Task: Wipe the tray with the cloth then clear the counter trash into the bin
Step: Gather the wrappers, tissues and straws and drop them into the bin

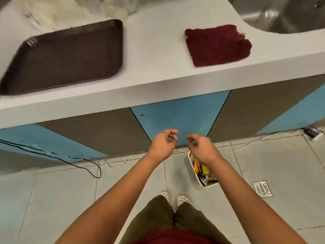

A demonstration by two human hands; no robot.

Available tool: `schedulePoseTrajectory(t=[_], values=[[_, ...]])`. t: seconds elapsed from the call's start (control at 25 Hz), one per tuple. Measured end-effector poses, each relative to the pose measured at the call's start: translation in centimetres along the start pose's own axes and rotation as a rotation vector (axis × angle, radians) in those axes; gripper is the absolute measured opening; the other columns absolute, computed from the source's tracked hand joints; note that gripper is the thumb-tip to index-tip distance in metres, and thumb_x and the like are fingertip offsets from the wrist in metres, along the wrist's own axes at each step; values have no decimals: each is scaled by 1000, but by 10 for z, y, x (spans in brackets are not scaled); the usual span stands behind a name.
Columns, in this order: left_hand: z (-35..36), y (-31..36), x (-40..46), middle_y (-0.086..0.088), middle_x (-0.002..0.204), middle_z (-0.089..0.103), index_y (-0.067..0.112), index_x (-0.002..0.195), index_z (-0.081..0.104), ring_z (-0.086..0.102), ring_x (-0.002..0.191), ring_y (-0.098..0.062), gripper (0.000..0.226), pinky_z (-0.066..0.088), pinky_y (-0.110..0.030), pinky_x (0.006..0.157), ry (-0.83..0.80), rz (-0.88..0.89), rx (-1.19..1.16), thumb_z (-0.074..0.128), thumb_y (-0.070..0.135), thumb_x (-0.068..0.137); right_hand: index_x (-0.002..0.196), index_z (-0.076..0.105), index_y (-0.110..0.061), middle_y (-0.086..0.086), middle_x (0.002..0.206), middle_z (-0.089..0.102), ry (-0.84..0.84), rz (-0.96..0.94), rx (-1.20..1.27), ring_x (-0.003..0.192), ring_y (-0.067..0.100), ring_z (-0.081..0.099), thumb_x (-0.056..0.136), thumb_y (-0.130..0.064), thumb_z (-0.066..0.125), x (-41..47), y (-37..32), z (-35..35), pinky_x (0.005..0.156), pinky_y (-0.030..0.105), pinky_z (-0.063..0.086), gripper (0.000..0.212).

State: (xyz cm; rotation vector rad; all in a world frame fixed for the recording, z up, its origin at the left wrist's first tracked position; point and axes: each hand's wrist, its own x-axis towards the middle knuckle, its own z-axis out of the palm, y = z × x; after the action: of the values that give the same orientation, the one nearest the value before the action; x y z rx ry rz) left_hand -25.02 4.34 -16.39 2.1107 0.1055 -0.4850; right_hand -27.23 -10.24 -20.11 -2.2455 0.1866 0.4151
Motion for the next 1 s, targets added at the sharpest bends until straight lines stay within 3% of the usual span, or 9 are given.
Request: schedulePoseTrajectory(t=[0.24, 0.36, 0.44, 0.52, 0.72, 1.0], values=[[-95, 46, -20, 6, 85, 57, 15, 110, 61, 50, 59, -6, 23, 40, -7, 52, 253, 141, -138, 52, 7, 90, 115, 60, -17, 1, 108, 63, 36, -294, 3, 80, 18, 59, 88, -12, 53, 12, -99, -32, 78, 31, 49, 29], [-133, 55, -23, 9, 85, 56, 18, 109, 59, 49, 51, 1, 23, 38, -7, 46, 329, 165, -181, 52, 8, 90, 111, 61, -19, -5, 99, 60, 53, -391, 30, 68, 10, 55, 88, -12, 53, 18, -139, -44, 63, 18, 43, 26], [-158, 58, -18, 10, 89, 56, 20, 111, 58, 53, 58, -3, 24, 38, -7, 45, 362, 168, -186, 51, 11, 90, 110, 61, -22, -9, 95, 58, 65, -423, 45, 64, 4, 53, 88, -12, 52, 26, -165, -49, 56, 10, 41, 26], [-180, 56, -12, 14, 90, 57, 23, 111, 58, 54, 65, -8, 25, 39, -6, 48, 384, 175, -198, 50, 14, 90, 108, 61, -24, -13, 93, 56, 75, -431, 56, 63, 2, 54, 88, -12, 52, 36, -186, -50, 54, 9, 41, 25], [-252, 40, 18, 14, 86, 59, 24, 108, 60, 56, 74, -2, 24, 41, -1, 57, 430, 217, -234, 51, 13, 89, 107, 62, -25, -12, 91, 58, 141, -425, 102, 64, 2, 55, 89, -14, 53, 81, -257, -28, 59, 7, 40, 23], [-375, 8, 77, 14, 89, 58, 31, 104, 58, 57, 78, -1, 20, 40, 1, 53, 453, 197, -206, 54, 18, 90, 107, 62, -24, -11, 89, 57, 170, -387, 115, 76, 2, 56, 89, -13, 54, 145, -346, 25, 67, 4, 39, 23]])
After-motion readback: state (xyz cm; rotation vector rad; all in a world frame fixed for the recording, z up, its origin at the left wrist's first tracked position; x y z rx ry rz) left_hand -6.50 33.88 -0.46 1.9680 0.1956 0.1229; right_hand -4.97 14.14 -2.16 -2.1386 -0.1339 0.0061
